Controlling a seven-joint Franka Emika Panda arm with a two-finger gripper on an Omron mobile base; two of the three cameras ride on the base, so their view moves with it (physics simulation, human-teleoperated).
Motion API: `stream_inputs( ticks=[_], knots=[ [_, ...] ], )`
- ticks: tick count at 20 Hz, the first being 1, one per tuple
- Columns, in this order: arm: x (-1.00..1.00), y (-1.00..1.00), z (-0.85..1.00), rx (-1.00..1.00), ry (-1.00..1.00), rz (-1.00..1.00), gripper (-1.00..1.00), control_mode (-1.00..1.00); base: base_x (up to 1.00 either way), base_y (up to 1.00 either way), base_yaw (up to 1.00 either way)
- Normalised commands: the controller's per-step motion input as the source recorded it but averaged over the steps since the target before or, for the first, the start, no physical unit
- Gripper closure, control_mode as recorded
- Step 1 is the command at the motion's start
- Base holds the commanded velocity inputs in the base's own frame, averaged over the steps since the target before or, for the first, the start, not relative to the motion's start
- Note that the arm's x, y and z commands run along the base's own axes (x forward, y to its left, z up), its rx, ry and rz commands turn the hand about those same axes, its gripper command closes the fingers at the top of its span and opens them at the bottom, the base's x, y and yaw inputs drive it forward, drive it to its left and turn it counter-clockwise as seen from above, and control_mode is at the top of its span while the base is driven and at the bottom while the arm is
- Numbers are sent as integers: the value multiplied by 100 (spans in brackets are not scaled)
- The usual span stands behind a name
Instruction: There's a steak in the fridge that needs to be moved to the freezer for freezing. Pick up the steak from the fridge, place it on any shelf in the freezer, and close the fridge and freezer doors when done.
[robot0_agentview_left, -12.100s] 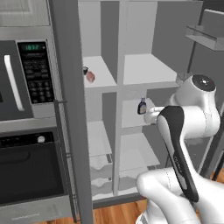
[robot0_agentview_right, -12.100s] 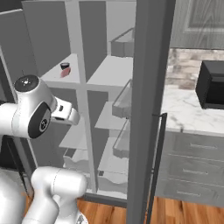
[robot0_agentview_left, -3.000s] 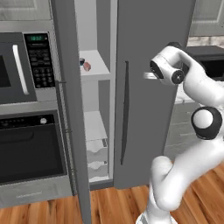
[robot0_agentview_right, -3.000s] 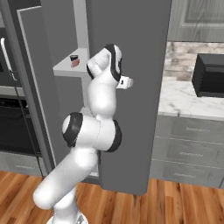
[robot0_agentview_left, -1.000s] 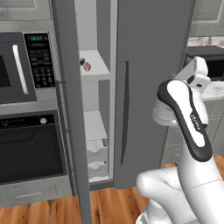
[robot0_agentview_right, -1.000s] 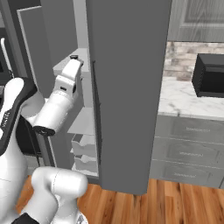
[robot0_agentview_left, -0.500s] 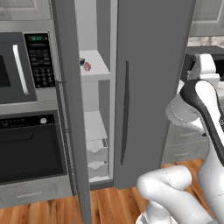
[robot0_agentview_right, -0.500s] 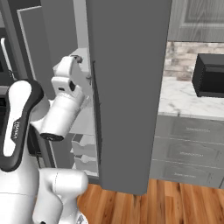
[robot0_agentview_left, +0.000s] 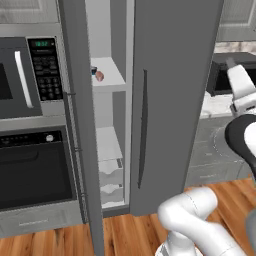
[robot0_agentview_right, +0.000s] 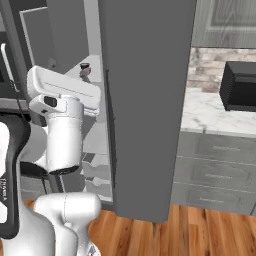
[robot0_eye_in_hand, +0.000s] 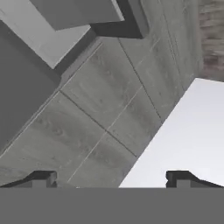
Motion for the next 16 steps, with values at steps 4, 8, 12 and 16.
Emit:
stream_inputs(
  ticks=[4,8,12,16],
  knots=[
    [-43,100,0,-100,-5,0,-100,-100,0,0,0],
    [-27,100,8,-91,0,0,-100,-100,0,0,0],
    [0,100,16,-64,-3,0,-100,-100,0,0,0],
    [0,100,-23,-70,4,0,-100,-100,0,0,0]
  ],
)
